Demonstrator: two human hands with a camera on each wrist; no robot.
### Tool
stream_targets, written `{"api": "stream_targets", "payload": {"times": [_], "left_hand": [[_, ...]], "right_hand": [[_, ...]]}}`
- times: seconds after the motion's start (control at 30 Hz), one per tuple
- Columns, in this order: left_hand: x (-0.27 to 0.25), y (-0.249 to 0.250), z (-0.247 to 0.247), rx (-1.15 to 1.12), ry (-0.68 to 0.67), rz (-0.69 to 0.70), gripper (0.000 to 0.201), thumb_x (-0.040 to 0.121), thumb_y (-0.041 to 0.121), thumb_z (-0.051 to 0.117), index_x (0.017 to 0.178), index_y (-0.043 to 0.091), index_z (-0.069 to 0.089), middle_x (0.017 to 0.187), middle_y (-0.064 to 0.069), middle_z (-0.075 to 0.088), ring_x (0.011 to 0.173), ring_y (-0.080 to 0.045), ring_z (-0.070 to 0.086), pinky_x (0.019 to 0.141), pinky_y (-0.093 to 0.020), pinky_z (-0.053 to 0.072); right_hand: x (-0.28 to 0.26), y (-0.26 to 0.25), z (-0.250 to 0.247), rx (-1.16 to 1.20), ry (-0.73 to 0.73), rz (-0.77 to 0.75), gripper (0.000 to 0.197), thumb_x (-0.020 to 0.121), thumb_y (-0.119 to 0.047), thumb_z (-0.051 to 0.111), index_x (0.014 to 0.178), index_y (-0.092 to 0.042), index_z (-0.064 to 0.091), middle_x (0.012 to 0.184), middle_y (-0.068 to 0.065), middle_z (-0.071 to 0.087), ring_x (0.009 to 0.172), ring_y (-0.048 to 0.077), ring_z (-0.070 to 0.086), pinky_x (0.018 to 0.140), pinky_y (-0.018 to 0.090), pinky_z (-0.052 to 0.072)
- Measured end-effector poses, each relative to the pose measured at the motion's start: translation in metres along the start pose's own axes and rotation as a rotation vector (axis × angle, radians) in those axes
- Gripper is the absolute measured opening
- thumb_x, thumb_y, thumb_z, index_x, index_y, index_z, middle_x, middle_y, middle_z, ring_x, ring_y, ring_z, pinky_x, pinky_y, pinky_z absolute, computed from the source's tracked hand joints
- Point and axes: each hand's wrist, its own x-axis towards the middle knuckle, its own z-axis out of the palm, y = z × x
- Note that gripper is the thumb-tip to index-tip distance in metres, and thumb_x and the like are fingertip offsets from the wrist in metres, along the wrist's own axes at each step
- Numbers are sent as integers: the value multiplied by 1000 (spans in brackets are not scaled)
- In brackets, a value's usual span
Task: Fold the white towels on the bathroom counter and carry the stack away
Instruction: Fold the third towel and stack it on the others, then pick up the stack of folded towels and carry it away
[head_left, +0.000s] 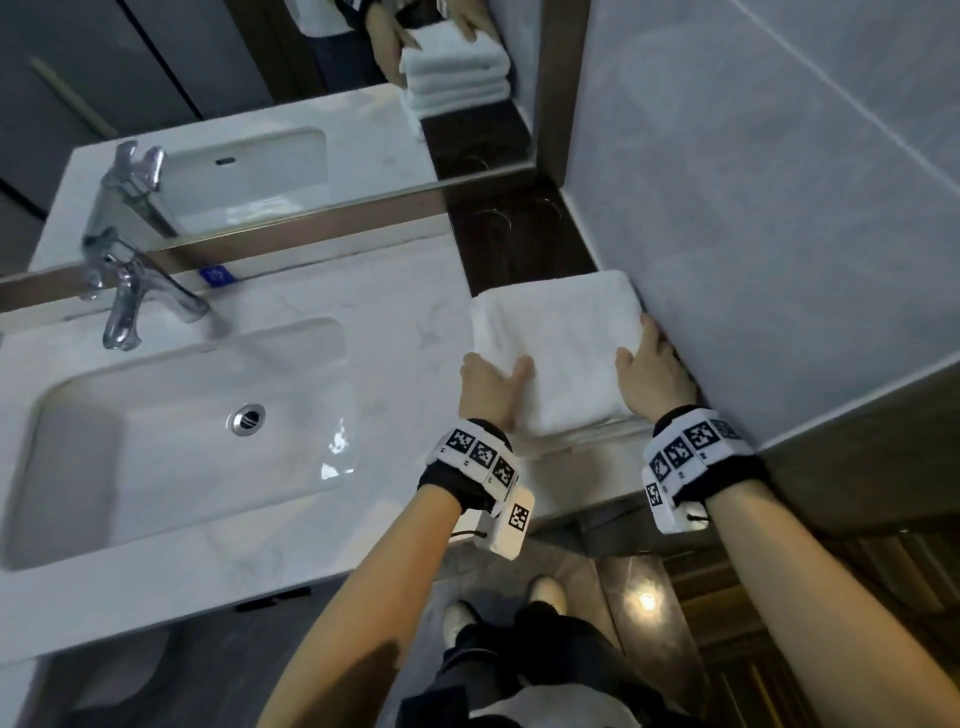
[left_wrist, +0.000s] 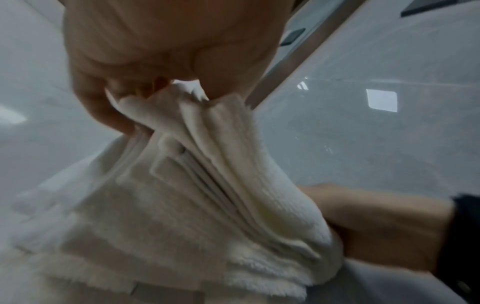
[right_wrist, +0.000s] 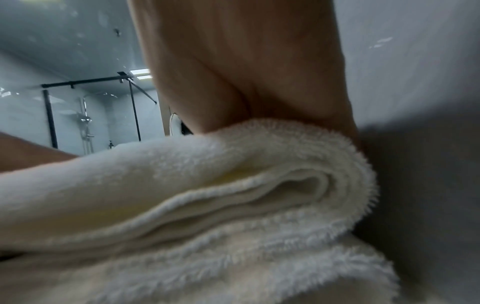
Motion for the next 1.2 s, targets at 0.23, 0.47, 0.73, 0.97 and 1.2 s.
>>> {"api": "stream_targets", "payload": {"times": [0.23,0.47,0.73,0.97,1.2], "left_hand": [[7,-16,-7,-136,-169,-160,78,85,49,57,139,4,22,139,-16,40,121,-36,49,96,-51,49],[14,-75,-72,-123,-124,-137,72,85,57,52,134,10,29,129,-11,52,93,-24,56,59,-28,50],[-7,-107,-144,82,277,12,79,83,35,65,142,3,23,146,-16,32,134,-33,35,109,-43,36],[5,-74,-115,737,247,455,57,100,40,22,150,23,2,160,-3,-7,147,-25,-14,118,-55,-2],[22,-103,-96,691,207,406,60,96,54,17,148,36,-8,159,4,-17,145,-18,-22,118,-53,-7]], "right_hand": [[1,6,4,56,-116,20,61,98,-37,34,150,-29,3,150,22,30,133,41,35,110,47,26],[-22,-26,42,80,-268,-135,68,90,-56,38,146,-39,2,145,13,38,121,37,48,96,40,39],[-61,-81,88,57,-217,-331,71,93,-50,40,149,-30,2,150,14,24,134,35,28,106,48,29],[-46,-114,104,-157,11,-752,62,97,-43,34,151,-29,6,161,-1,-8,148,19,-11,120,45,7],[-31,-96,124,-223,-48,-735,63,94,-54,23,149,-35,-1,160,-6,-11,147,16,-13,119,46,10]]}}
